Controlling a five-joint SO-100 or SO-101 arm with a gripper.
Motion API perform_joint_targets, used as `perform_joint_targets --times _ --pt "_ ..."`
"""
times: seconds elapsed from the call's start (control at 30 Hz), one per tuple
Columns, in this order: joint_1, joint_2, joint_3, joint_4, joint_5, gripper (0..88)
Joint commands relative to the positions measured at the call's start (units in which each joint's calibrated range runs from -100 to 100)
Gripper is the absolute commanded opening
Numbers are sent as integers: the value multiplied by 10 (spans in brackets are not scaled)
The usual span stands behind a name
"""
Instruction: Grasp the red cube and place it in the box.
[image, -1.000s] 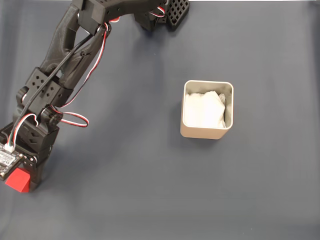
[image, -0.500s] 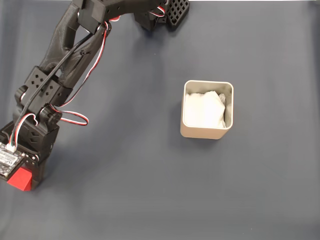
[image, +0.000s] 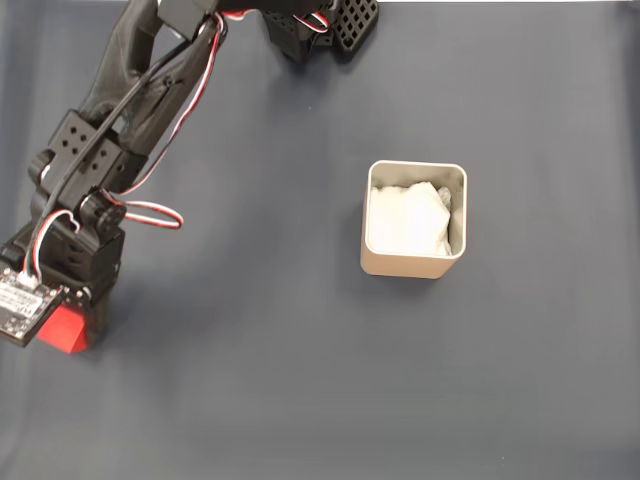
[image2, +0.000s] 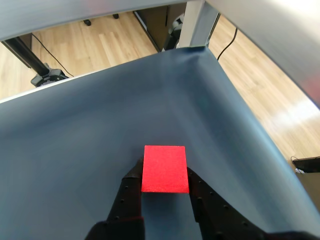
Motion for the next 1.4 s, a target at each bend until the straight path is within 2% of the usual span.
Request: perform_joint_targets --times 0.0,0.27,0.8,1.37 --pt "0 -83 24 23 -6 3" --pt "-16 -204 123 86 -19 3" --pt "-92 -398 137 275 -53 3" --pt "-180 -539 145 340 -42 3"
